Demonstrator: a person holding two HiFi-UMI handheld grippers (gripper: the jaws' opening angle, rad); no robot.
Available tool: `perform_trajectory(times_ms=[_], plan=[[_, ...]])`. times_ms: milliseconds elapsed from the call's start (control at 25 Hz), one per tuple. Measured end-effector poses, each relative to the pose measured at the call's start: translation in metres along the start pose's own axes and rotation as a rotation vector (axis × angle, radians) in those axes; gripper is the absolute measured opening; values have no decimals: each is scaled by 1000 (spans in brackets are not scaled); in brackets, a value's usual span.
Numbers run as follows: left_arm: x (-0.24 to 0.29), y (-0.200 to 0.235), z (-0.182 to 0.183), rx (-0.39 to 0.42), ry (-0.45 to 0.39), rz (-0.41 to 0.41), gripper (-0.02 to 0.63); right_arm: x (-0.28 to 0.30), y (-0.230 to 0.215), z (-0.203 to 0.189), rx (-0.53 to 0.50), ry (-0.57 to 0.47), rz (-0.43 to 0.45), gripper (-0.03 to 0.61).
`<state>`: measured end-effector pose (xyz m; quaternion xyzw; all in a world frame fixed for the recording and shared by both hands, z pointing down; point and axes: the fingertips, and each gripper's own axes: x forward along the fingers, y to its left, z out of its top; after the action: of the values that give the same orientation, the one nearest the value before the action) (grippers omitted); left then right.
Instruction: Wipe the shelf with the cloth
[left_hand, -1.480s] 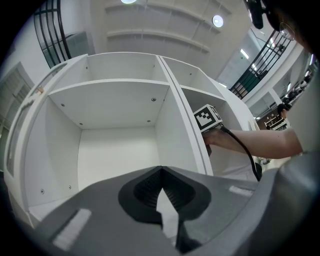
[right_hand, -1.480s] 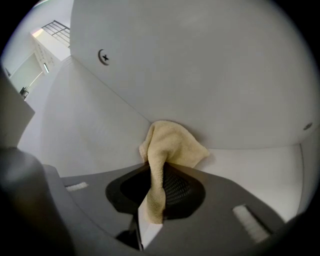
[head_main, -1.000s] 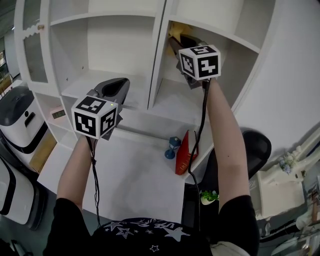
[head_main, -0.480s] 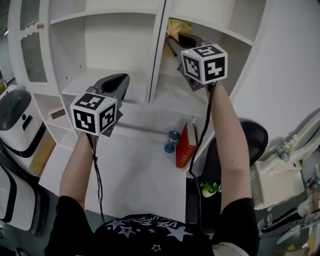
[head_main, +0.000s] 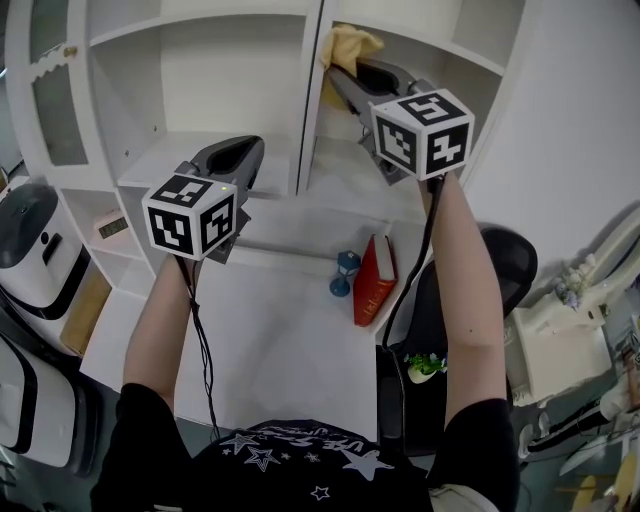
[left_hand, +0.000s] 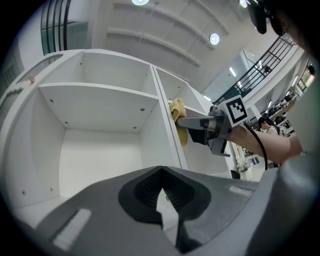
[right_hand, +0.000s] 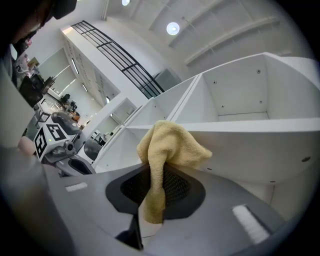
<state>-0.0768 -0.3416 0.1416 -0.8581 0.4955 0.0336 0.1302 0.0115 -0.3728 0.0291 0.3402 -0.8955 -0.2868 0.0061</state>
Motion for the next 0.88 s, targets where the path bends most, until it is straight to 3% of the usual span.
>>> perform_trajectory(times_ms=[400,680,880], plan=[[21,11,2,-14,-24,-1,0,-3,-39,-15,102,-39,-66,81],[35,24,6,4,-32,-4,0,16,-80,-61,150,94,-189,81],[43,29,7,3,-39,-14,0,32,-93,-100,171,183,-230,81]])
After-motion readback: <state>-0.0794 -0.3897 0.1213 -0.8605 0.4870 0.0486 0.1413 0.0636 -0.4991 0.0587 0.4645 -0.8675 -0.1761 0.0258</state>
